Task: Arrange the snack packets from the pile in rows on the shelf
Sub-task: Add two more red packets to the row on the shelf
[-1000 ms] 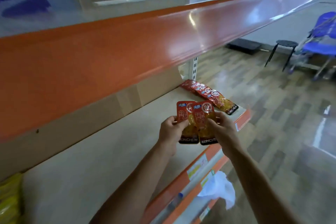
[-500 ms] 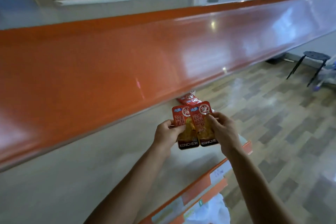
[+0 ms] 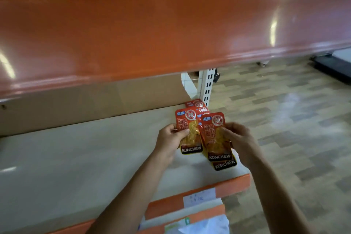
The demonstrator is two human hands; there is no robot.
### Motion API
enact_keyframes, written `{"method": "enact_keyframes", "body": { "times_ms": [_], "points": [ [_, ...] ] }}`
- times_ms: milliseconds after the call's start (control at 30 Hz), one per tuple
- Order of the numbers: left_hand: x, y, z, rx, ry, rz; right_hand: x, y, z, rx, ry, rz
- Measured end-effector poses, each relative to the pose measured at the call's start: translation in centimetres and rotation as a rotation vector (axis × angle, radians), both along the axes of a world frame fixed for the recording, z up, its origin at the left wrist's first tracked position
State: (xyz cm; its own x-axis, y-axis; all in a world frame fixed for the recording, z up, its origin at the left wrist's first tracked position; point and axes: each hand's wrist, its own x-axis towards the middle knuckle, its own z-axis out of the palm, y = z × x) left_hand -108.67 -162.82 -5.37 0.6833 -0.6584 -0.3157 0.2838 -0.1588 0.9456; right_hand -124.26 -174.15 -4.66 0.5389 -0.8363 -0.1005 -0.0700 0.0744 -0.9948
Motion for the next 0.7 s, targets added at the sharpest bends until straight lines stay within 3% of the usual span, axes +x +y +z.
{"method": "enact_keyframes", "body": {
  "times_ms": [233, 700],
  "points": [
    [-1.0, -0.3, -0.8, 0.028, 0.029, 0.081, -3.0, -1.5, -0.7, 0.089, 0.096, 0.204],
    [-2.0, -1.4, -0.6, 0.059, -0.003, 0.155, -3.4, -2.0, -1.3, -0.053, 0.332, 0.216]
  ]
}}
